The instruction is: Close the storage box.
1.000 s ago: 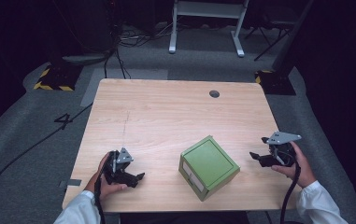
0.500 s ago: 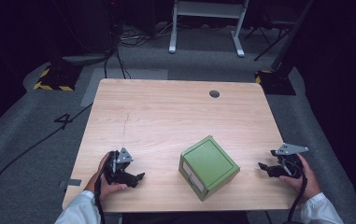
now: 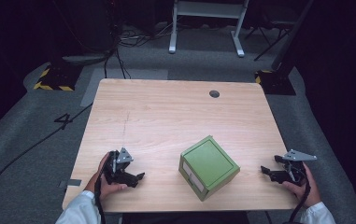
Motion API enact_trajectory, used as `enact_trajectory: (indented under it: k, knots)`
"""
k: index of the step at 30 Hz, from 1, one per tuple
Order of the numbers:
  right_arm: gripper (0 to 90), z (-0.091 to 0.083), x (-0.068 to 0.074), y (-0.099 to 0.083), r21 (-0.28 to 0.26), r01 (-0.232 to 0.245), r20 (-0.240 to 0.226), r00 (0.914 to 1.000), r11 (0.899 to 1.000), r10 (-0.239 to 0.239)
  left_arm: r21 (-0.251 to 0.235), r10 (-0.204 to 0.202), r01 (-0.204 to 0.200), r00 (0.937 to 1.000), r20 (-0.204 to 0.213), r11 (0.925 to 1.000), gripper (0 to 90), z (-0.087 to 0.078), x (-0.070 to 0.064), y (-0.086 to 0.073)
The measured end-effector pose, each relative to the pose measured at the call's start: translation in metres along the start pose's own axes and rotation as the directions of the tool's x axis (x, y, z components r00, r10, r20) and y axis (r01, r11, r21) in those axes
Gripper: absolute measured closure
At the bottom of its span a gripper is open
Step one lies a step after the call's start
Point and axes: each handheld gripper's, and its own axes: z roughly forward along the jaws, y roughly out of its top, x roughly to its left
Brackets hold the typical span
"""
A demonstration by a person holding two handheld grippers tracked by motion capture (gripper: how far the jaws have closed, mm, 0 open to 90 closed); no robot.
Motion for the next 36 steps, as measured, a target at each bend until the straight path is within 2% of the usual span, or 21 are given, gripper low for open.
enact_trajectory:
  k: [26,36]
  knots:
    - [14.5,0.0009,-0.0001,0.0007,0.003,0.0,0.004,1.0,1.0,0.0,0.004,0.007,-0.007,0.9999,0.011,1.0,0.3,0.0022,0.0036,0.0027]
    - [14.5,0.001,-0.0002,0.0009,0.003,-0.006,0.008,1.0,1.0,0.006,0.007,0.008,-0.008,1.0,0.001,0.9999,0.2,0.0028,0.0069,0.004]
